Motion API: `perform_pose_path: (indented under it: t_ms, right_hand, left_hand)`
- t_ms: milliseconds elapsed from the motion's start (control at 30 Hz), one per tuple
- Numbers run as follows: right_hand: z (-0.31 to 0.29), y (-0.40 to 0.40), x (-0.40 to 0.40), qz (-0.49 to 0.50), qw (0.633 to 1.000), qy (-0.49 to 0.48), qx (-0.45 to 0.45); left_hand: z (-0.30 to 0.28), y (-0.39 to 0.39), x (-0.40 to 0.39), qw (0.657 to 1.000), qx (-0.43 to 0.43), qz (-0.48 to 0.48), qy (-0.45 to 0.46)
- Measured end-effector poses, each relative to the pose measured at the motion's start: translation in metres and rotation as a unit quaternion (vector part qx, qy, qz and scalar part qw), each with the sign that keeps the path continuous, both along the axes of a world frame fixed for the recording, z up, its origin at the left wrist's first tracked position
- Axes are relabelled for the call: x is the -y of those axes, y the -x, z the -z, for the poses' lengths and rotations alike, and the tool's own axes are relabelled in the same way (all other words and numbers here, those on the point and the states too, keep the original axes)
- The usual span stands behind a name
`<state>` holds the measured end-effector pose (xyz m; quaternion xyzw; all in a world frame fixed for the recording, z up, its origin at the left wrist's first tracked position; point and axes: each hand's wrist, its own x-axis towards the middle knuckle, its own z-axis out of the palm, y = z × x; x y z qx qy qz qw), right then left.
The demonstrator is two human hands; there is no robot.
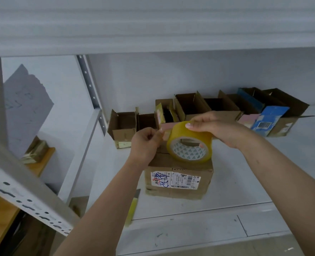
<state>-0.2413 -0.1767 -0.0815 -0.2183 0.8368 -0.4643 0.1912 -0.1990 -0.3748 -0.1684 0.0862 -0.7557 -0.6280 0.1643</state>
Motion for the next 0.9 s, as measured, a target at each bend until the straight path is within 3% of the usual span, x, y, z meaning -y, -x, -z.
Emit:
perform_pose_path:
  t_ms: [133,267,500,667,833,900]
  right_hand:
    - [-0.007,0.006,-0.003,-0.001,0.999,-0.04,-0.025]
    - [-0.005,0.01,-0.015,0.024,1.0,-0.015,-0.01]
    - [0.003,0.002,-0.004,0.009,0.996,-0.036,-0.085]
    - [0.008,-0.003,-0.005,0.025,0.995,-0.012,-0.095]
    - [0.013,-0.007,-0.002,0.05,0.994,-0.018,-0.097]
    - [0.015,-0.008,-0.002,0.052,0.994,-0.018,-0.098]
  left_hand:
    - [-0.003,0.004,0.011,0.999,-0.01,-0.026,-0.041]
    - [0.005,-0.004,0.048,0.995,-0.003,-0.051,-0.081]
    - [0.047,-0.016,0.064,0.994,0.076,-0.08,-0.011]
    - [0.061,-0.017,0.057,0.992,0.083,-0.085,0.039]
    - [0.076,-0.023,0.033,0.989,0.147,-0.03,0.007]
    - [0.08,-0.023,0.025,0.985,0.166,-0.028,0.033]
